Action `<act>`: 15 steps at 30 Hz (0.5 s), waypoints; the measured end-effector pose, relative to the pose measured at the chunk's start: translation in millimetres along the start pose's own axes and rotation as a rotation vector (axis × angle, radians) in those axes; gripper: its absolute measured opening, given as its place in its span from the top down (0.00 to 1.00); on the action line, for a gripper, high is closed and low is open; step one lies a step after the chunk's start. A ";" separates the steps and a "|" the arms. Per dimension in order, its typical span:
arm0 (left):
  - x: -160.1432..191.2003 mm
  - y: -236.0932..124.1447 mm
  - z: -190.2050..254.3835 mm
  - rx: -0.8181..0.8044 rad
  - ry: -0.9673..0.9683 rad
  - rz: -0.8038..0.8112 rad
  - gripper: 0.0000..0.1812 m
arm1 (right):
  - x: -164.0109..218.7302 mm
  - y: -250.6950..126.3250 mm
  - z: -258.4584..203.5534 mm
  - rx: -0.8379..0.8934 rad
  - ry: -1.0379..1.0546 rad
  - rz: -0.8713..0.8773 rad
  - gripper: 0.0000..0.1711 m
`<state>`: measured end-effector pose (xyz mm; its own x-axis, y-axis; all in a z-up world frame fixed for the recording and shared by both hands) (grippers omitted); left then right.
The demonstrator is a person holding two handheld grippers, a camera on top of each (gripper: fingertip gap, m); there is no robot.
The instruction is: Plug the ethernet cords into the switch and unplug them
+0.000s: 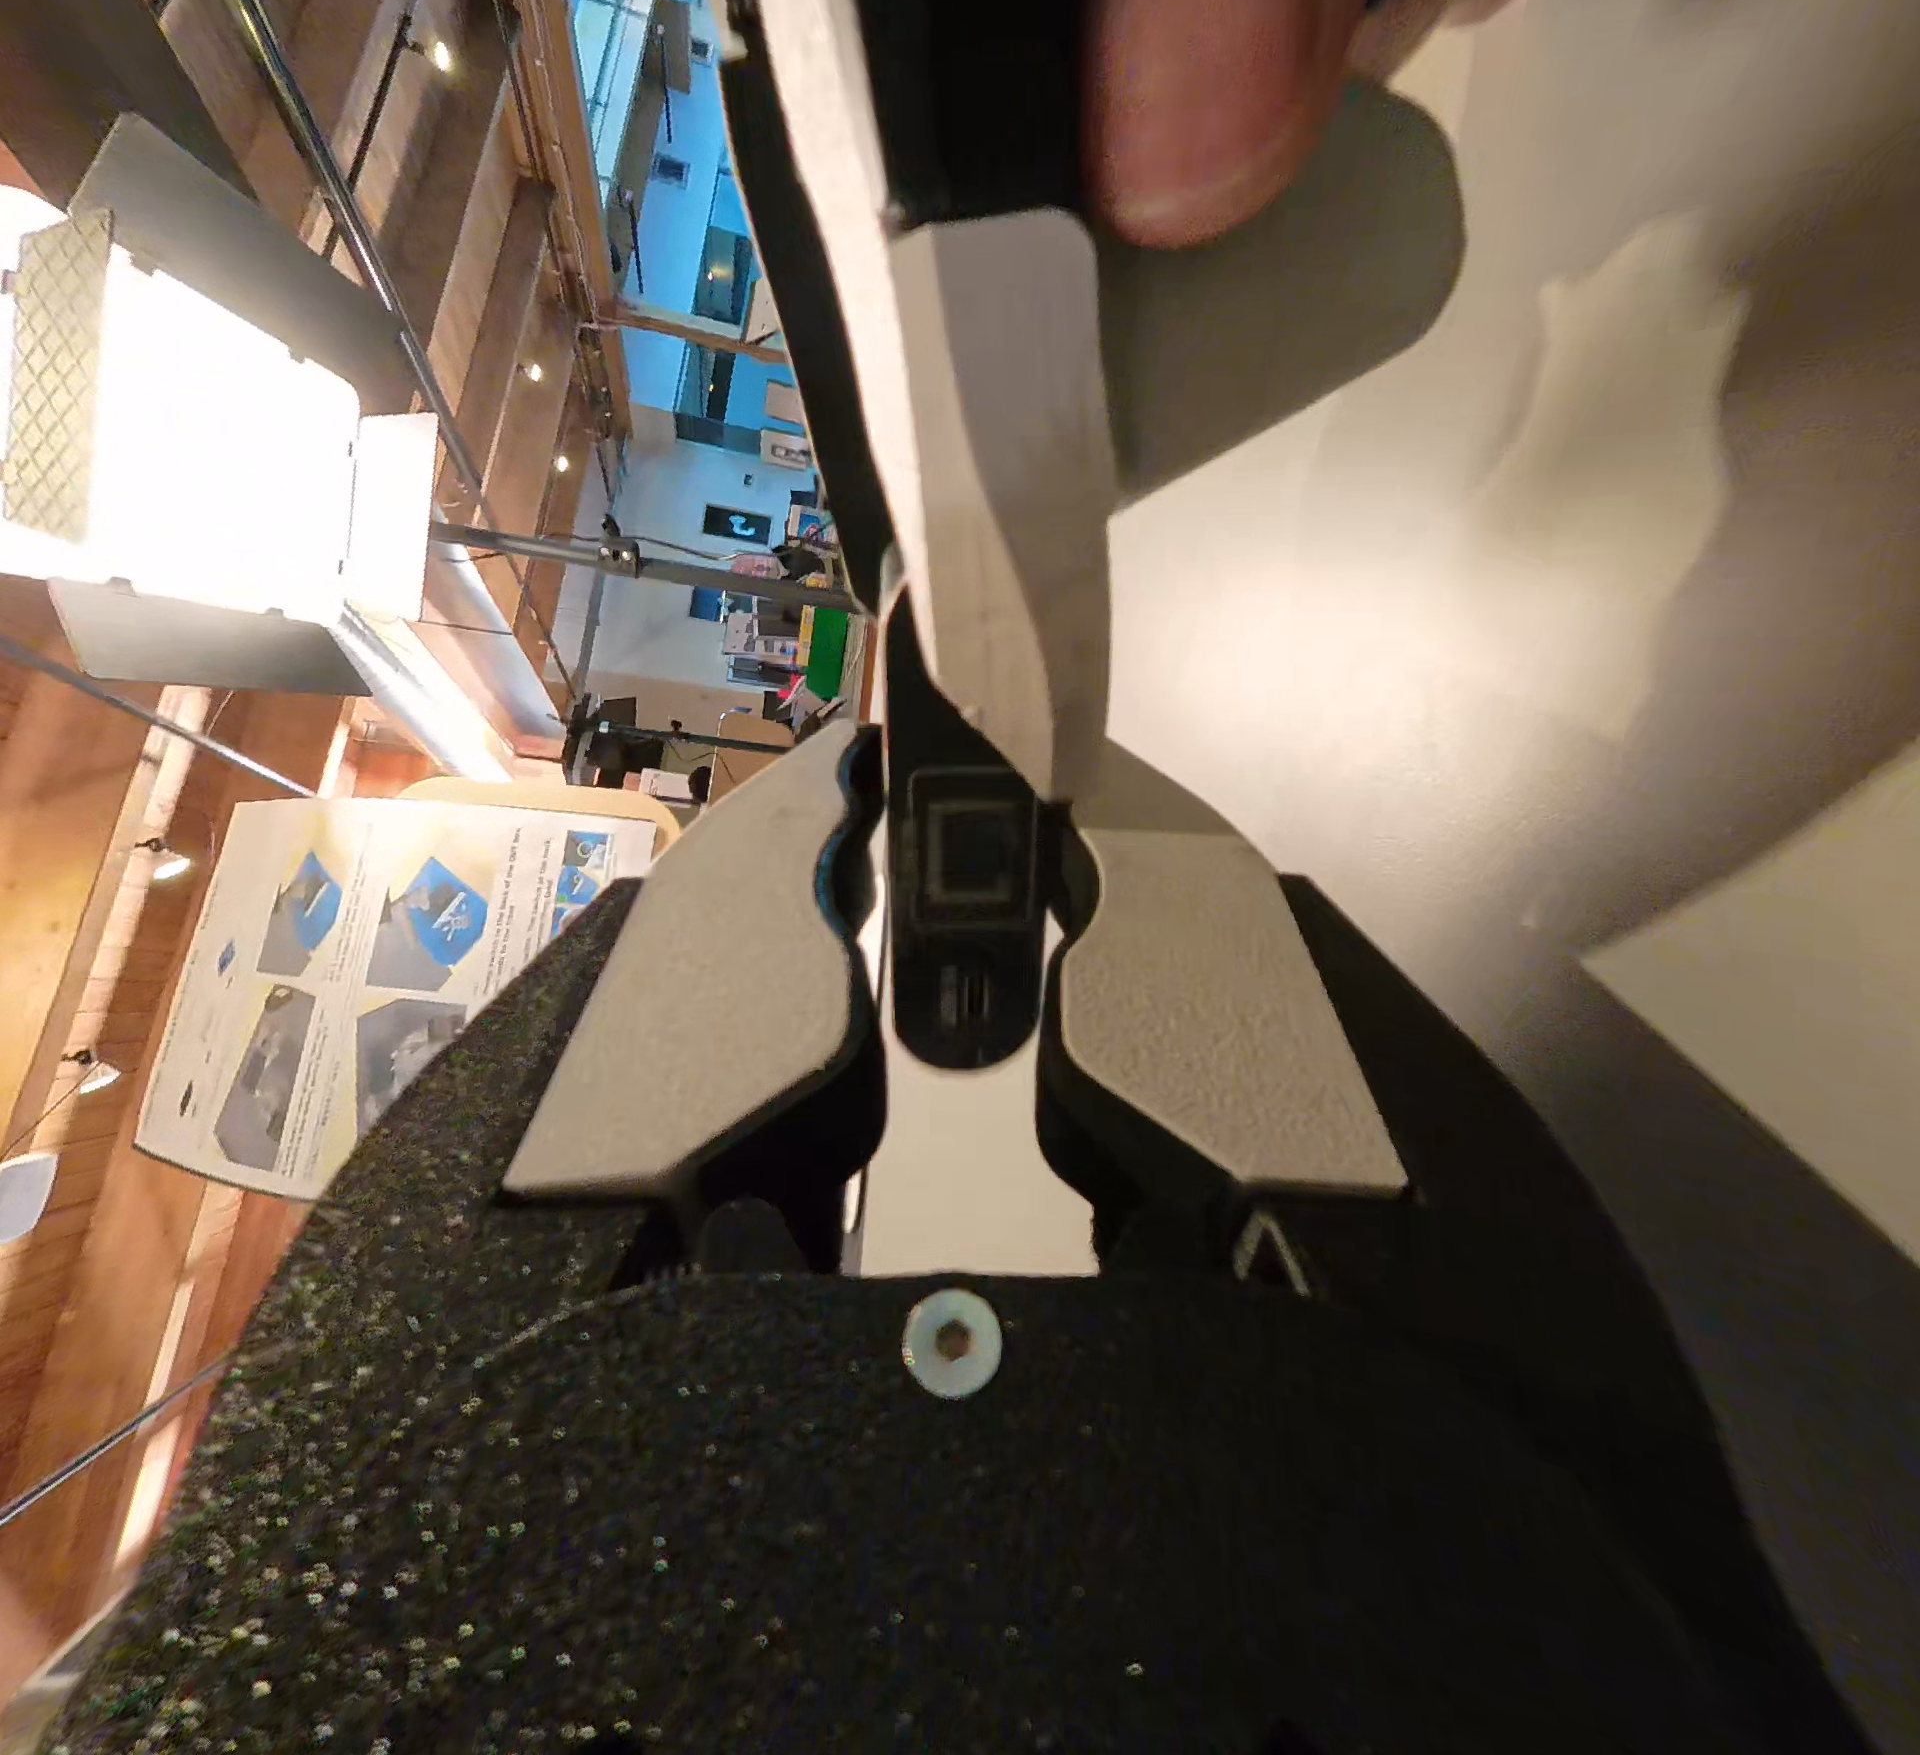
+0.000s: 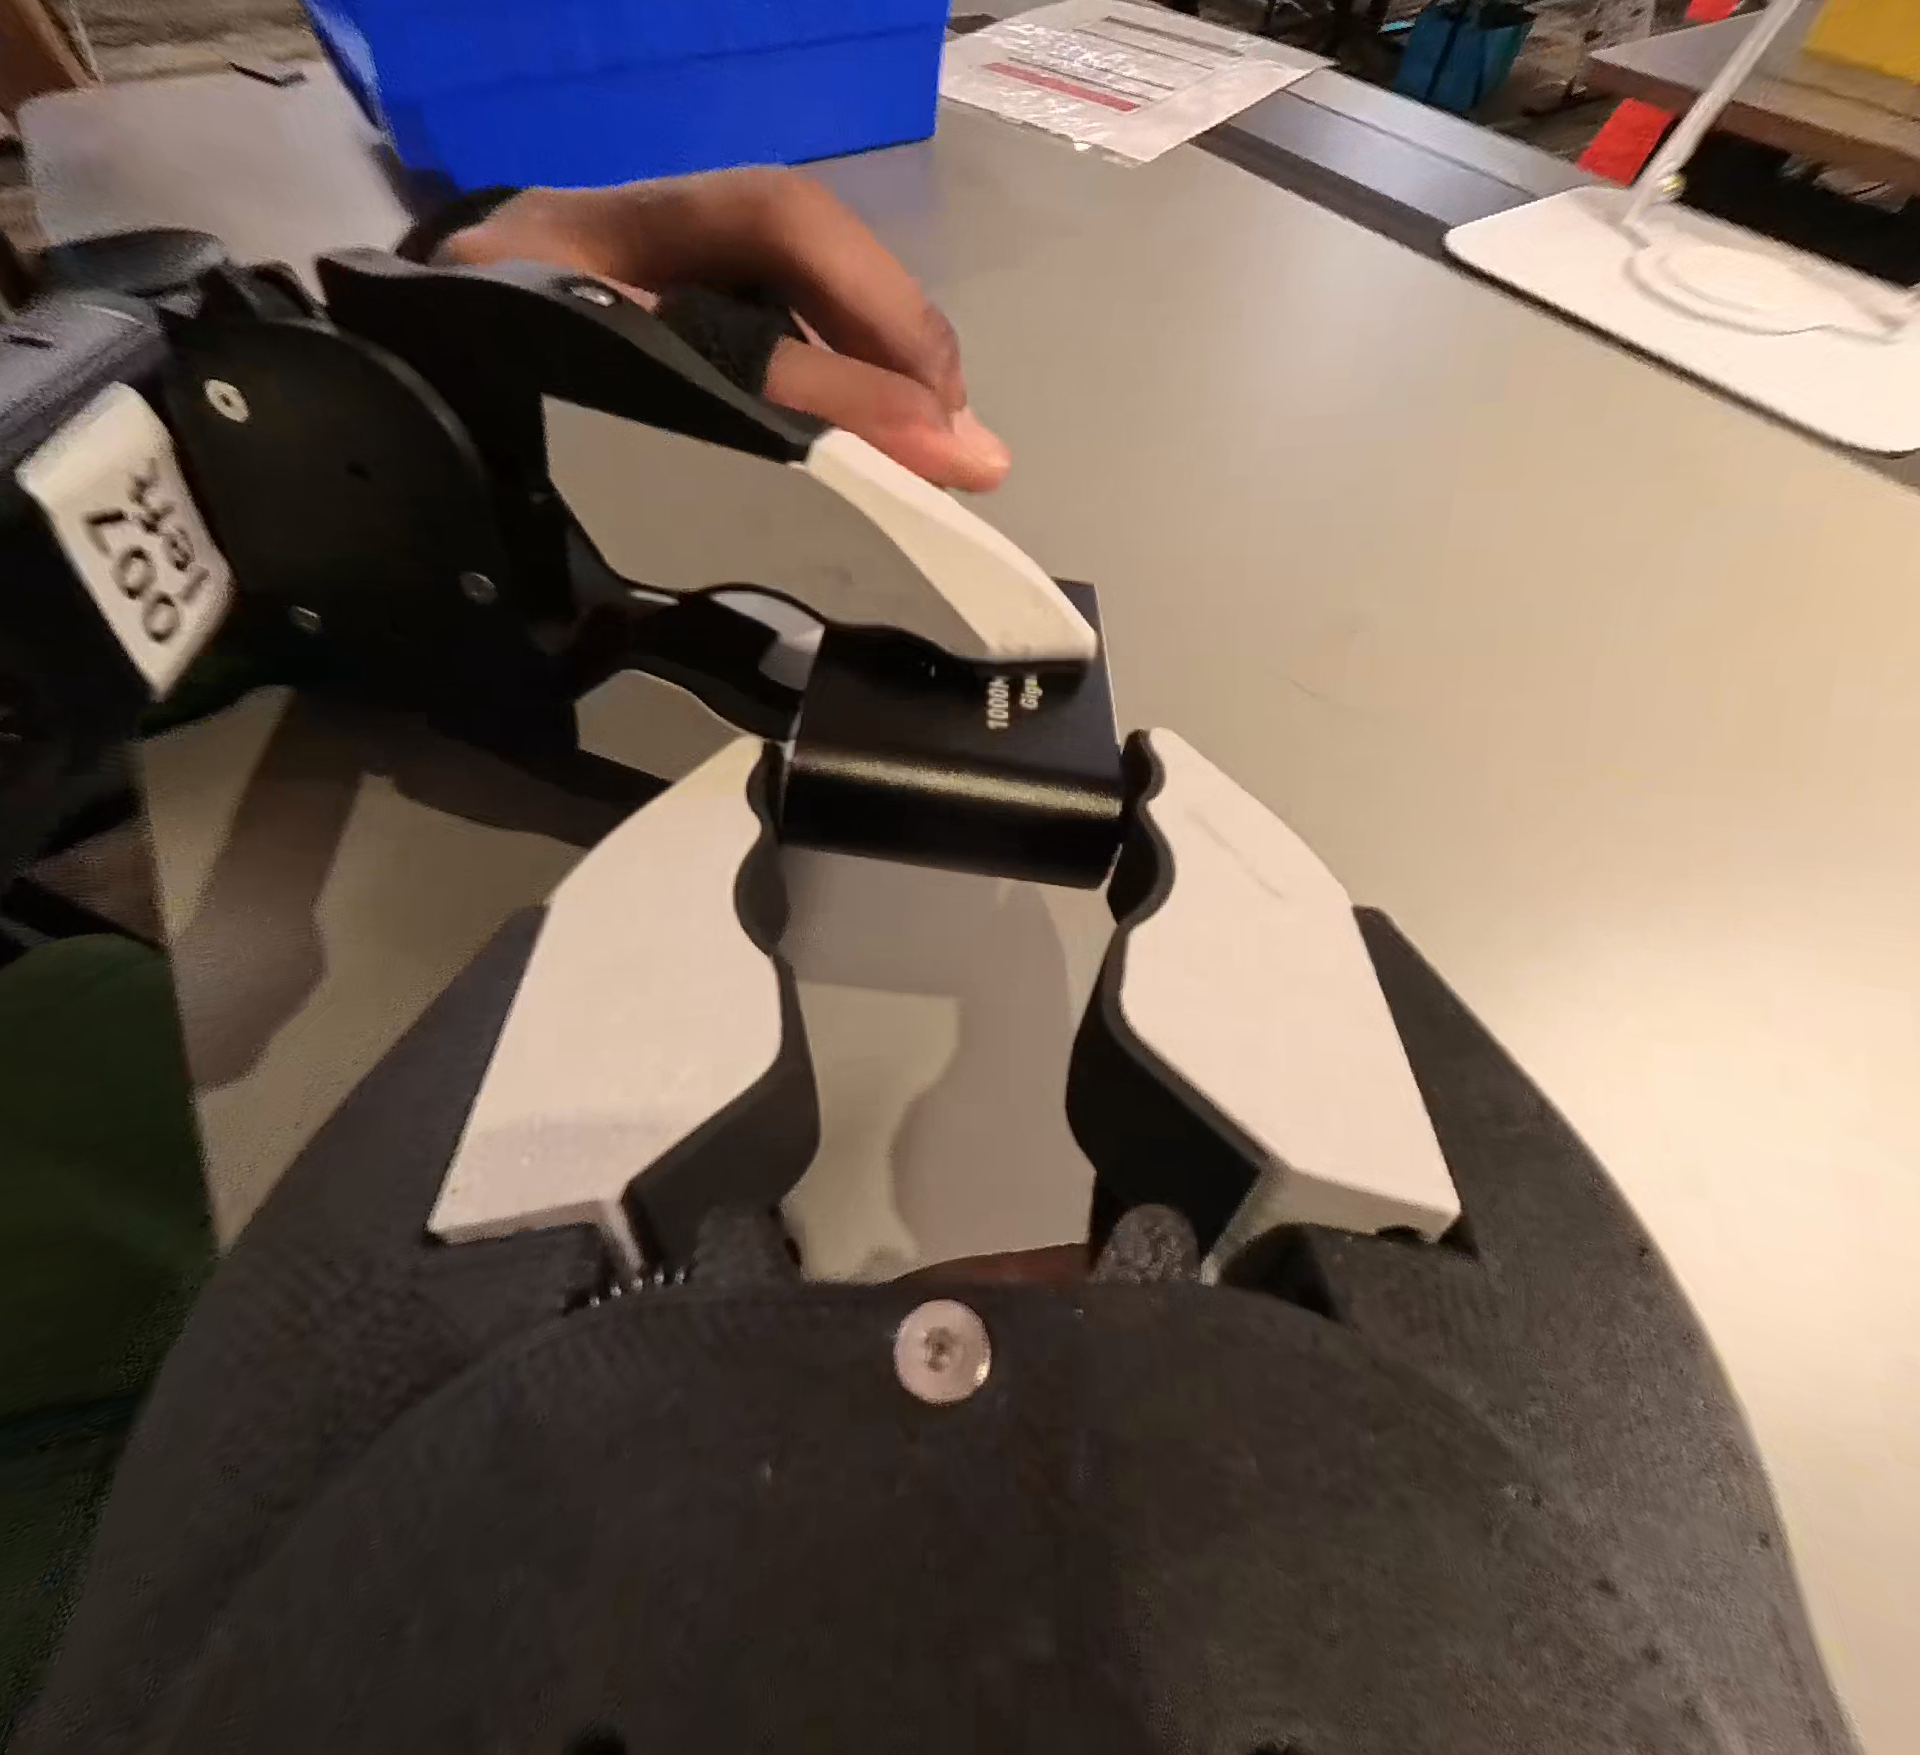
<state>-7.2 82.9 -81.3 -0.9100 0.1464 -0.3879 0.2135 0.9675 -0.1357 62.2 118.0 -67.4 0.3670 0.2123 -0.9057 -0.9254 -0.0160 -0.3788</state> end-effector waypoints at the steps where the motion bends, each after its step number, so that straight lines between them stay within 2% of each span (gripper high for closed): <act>1: 2.1 0.3 -0.8 -0.007 -0.004 -0.010 0.84 | 1.1 -2.1 3.9 0.045 -0.034 -0.017 0.64; 2: 4.6 0.3 -1.0 -0.004 -0.014 -0.016 0.81 | 2.4 -5.5 9.1 0.099 -0.073 -0.041 0.64; 8: 18.9 -1.2 -13.5 -0.051 -0.116 -0.067 0.82 | -3.5 -48.8 45.4 0.359 -0.216 -0.088 0.65; 15: 27.2 6.6 -6.3 -0.031 -0.083 -0.155 0.83 | -38.6 -153.9 112.2 0.627 -0.228 -0.003 0.65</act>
<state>-32.8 94.6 -87.1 -0.8984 -0.0214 -0.4387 0.0605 0.9833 -0.1719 179.8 221.9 47.2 0.4039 0.4135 -0.8160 -0.8295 0.5417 -0.1361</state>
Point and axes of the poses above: each gripper's, where its closed fingertips meet, y out along the fingers, x out of its underside, z = x × y across the jaws, the point moved 6 cm from there along -y, back along the fingers, and after that the axes turned 9 degrees about -y, right-handed, at the moved point
